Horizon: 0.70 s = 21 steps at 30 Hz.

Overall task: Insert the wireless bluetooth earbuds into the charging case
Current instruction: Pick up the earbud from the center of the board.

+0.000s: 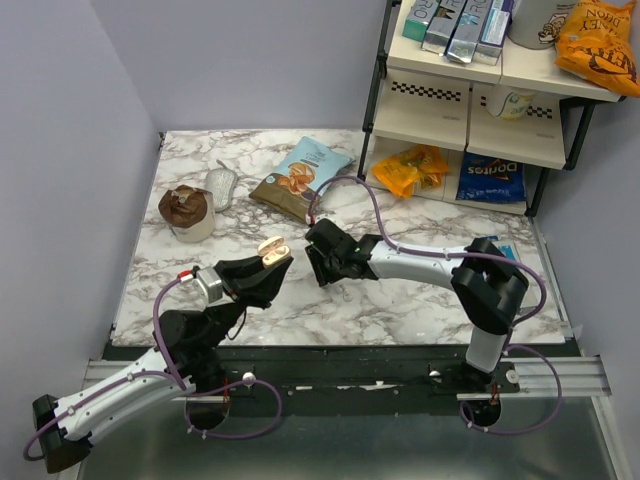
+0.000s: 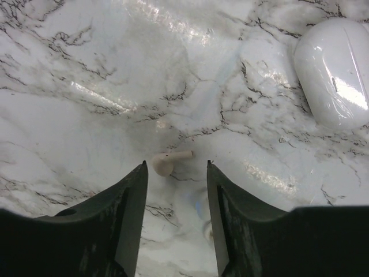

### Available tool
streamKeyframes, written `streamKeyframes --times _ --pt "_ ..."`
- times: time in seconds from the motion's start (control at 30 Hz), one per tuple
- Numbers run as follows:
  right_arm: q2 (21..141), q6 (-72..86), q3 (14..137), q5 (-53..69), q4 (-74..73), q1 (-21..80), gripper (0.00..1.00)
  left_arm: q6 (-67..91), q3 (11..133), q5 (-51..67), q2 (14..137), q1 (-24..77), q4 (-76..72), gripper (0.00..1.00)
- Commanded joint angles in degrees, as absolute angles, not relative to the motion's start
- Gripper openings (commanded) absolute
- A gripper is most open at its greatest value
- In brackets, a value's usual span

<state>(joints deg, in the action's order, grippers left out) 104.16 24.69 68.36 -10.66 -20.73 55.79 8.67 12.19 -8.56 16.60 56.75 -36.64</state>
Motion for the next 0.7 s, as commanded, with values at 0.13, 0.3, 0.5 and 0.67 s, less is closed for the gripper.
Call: streamKeyframes --times 0.13,0.3,0.5,0.67 --pt "107.9 25.0 71.2 -6.1 -17.2 53.2 0.28 9.1 12.1 -9.6 15.2 57.0 -35.1 0.0" --pt "107.7 25.3 68.4 -5.7 -16.9 53.1 0.19 8.9 11.9 -9.8 14.7 57.0 -35.1 0.0" --pt "105.2 26.7 63.1 -4.7 -15.7 53.0 0.17 9.6 11.3 -9.6 15.1 57.0 -35.9 0.0" --pt "102.9 28.1 59.2 -2.1 -14.0 53.1 0.17 9.7 11.5 -9.2 15.5 57.0 -36.1 0.0"
